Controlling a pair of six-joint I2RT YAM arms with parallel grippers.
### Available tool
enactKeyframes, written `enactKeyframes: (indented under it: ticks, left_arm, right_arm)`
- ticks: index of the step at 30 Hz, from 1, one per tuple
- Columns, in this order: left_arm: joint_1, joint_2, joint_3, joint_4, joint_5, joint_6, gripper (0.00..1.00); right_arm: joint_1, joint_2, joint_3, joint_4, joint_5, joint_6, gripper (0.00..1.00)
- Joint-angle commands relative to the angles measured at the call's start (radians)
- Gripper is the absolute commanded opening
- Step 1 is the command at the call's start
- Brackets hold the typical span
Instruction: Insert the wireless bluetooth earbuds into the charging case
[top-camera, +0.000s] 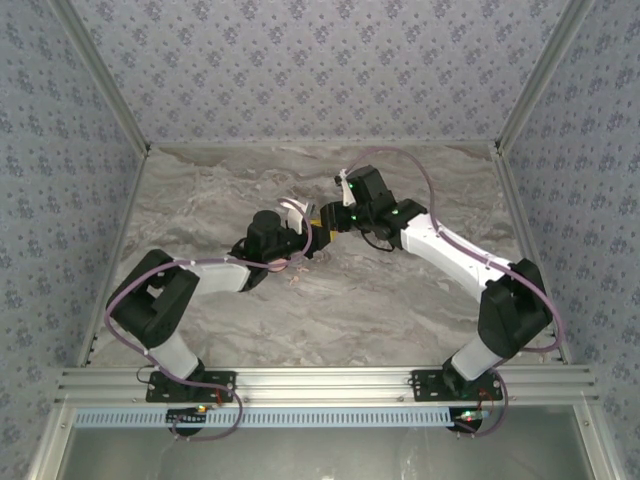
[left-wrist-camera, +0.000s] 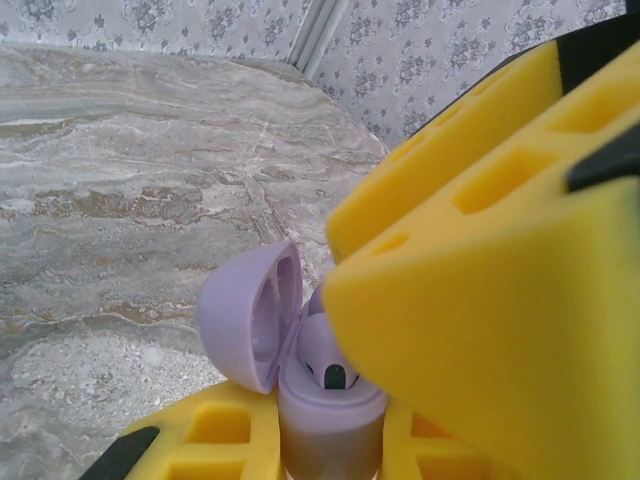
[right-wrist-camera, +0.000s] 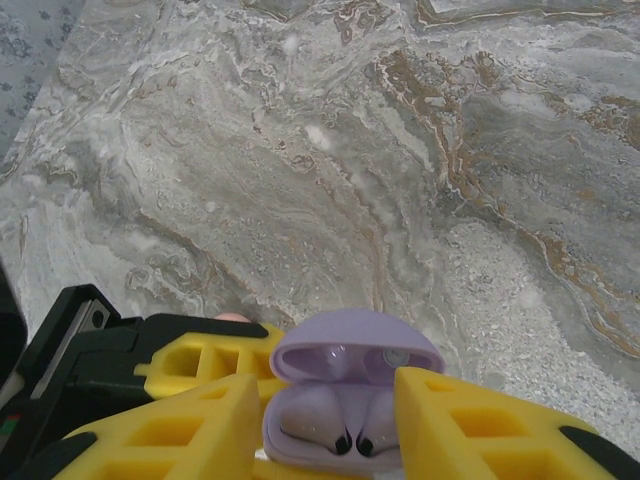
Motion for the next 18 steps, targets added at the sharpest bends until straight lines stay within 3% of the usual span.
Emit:
enactKeyframes:
  ticks: [1,10,18]
  left_arm:
    - [-0.003,-0.054,0.015,-0.007,-0.002,0.061,0.1]
    - [0.0,-0.119,0.028,-0.128,0.017,0.2,0.1]
    - [0.028,-0.182,0.051,-0.156,0.152,0.257,0.1]
  right_arm:
    - [-0.008,-0.052,0.047,-0.051,0.025,-0.027,0.42]
    - [-0.12,-0.098,0.039,-0.096,-0.02,-0.073,0.41]
    - [-0.262,-0.069,0.01,-0.118,-0.272,-0.147,0.38]
